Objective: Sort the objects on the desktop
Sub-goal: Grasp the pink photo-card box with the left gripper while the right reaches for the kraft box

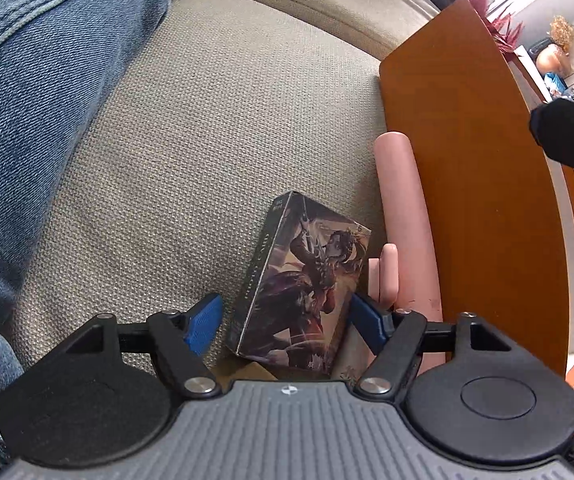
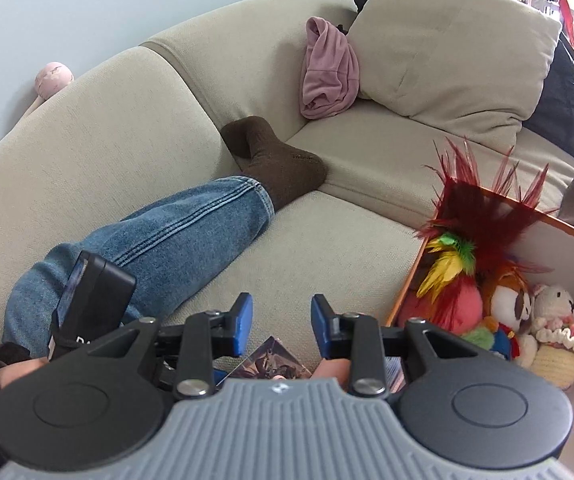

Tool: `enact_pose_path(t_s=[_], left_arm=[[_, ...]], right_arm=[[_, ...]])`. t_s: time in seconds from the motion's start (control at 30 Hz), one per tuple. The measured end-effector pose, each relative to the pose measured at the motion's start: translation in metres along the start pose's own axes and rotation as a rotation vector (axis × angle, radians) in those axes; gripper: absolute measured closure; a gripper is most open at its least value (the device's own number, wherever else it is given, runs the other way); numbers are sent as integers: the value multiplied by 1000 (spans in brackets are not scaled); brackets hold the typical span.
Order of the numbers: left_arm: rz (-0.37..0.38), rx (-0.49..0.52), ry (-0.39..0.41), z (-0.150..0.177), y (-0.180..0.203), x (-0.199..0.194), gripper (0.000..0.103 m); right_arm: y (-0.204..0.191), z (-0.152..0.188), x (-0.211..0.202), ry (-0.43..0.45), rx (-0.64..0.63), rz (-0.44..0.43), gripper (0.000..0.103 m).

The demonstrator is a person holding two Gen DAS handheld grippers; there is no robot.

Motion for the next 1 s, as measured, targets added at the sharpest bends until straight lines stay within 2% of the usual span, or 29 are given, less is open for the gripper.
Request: enact_pose_path(t_s=[0.17, 0.2, 0.23, 0.33, 0.6, 0.67, 0.7, 0.8, 1.0], left_arm=[[-42, 42, 45, 10, 8, -3, 30], [-51, 44, 56, 12, 9, -6, 44], [-44, 38, 76, 12, 9, -12, 52], [-20, 24, 109, 15, 7, -25, 63], [36, 10, 198, 25, 7, -54, 75], [15, 4, 231, 23, 4, -69, 76], [6, -1, 243, 12, 2, -81, 77], [-38, 0, 261, 13, -7, -105, 77], [-92, -38, 288, -3, -20, -116, 77]], right_arm=[[0, 1, 5, -6, 12, 2, 68], [0, 1, 5, -6, 12, 3, 68], [1, 1, 5, -6, 14, 6, 68], [4, 3, 2, 0, 24, 16, 68], [10, 5, -7, 17, 42, 36, 68], [14, 6, -7, 16, 56, 43, 68], [17, 6, -7, 17, 64, 46, 68], [19, 7, -4, 11, 78, 41, 68], [8, 10, 9, -14, 67, -1, 68]])
Point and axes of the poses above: each gripper's, at about its wrist camera, not at the fingertips, and x roughly the way its jaws point, y to its right, z to its underside, the point moved 8 cm from there along x, roughly the way its jaws point, and after that the axes turned 7 degrees about -y, right-handed, at the moved point
